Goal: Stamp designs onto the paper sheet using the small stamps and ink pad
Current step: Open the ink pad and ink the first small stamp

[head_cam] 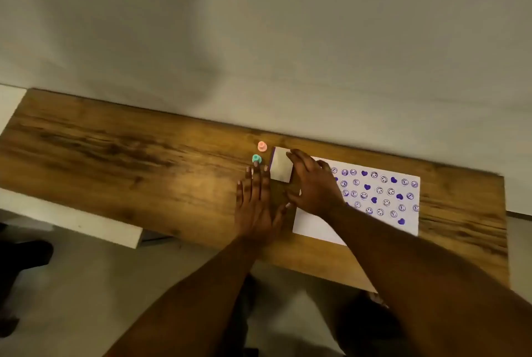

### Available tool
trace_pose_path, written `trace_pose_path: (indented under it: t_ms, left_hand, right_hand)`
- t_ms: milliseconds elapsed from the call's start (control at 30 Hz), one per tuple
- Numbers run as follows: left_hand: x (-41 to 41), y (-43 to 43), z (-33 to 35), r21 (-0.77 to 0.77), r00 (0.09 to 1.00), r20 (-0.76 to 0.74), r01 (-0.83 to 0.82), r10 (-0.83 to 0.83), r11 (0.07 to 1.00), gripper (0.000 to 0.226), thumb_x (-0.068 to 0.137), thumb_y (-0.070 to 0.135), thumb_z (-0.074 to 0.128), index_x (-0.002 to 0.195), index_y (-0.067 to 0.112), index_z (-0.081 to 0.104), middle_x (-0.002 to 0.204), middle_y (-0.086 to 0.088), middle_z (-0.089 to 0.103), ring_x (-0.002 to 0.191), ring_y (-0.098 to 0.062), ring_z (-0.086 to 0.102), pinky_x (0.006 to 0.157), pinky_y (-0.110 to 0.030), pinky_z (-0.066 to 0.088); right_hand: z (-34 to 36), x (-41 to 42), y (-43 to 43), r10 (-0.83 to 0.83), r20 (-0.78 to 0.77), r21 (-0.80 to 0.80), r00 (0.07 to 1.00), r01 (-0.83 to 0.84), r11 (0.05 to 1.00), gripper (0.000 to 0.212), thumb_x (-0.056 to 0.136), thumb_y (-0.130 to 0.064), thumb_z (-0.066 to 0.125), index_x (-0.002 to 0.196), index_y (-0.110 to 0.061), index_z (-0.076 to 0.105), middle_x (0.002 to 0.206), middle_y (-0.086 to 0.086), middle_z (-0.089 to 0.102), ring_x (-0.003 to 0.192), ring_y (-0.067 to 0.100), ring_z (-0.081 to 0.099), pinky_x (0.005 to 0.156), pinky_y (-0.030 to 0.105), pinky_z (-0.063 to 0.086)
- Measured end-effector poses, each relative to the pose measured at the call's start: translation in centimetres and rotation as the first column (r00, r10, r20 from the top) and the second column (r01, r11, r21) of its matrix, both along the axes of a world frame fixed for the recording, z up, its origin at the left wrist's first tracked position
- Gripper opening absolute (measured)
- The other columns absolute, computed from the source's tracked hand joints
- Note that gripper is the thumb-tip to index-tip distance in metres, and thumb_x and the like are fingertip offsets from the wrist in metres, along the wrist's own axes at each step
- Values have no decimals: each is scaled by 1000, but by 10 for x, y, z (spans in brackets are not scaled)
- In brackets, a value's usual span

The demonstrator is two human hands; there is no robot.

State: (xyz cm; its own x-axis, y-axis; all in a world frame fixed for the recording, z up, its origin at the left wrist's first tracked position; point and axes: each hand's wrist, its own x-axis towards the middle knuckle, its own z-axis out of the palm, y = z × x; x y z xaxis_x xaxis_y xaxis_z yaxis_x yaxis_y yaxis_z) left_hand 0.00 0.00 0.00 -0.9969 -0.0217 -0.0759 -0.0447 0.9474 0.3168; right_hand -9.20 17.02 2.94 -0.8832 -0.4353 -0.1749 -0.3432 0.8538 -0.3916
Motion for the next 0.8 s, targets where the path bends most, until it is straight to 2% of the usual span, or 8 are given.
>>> trace_pose_path:
  t_ms: [100,167,300,467,667,800]
  left_hand:
    - [8,0,-14,36,999,-47,15,-14,999,94,102,73,27,169,14,1,178,-7,-8,164,-26,-7,132,-52,5]
    - [15,0,-27,72,994,-97,50,-43,996,93,102,68,35,169,10,7,178,-8,-2,165,-26,-1,132,-54,10]
    - [21,-3,-46,107,975,-206,110,-86,988,91,101,61,47,167,5,19,176,-10,13,164,-25,11,130,-53,19]
    - [26,-5,-49,101,965,-249,113,-85,988,88,103,67,38,167,8,23,175,-10,21,163,-22,18,131,-46,18]
    - [43,-7,-52,103,966,-259,36,-8,994,88,103,69,41,165,9,28,170,-11,34,156,-26,34,125,-50,33]
    - [55,-8,-54,102,976,-213,-22,44,995,91,100,72,44,163,7,33,166,-14,40,151,-31,43,122,-52,38]
  right_hand:
    - [-16,-22,-2,120,-39,83,992,-117,990,103,81,-74,58,161,-18,22,167,6,24,151,28,28,120,52,27]
    - [-22,-35,-4,148,-57,125,987,-140,982,108,78,-81,54,160,-18,24,166,6,28,149,28,32,118,50,27]
    - [-38,-33,-7,143,-123,124,982,-127,984,104,78,-85,50,157,-20,33,159,5,41,140,28,44,114,50,30]
    - [-46,-24,-6,97,-186,73,978,-84,994,97,79,-83,46,153,-21,38,155,4,44,139,26,45,112,49,28]
    - [-38,-1,-11,61,-116,110,991,-48,993,102,77,-87,48,156,-24,29,159,2,40,142,24,41,114,51,27]
    - [-34,14,-16,16,-88,108,996,-6,994,105,74,-87,53,156,-26,27,157,1,41,141,25,41,114,52,29]
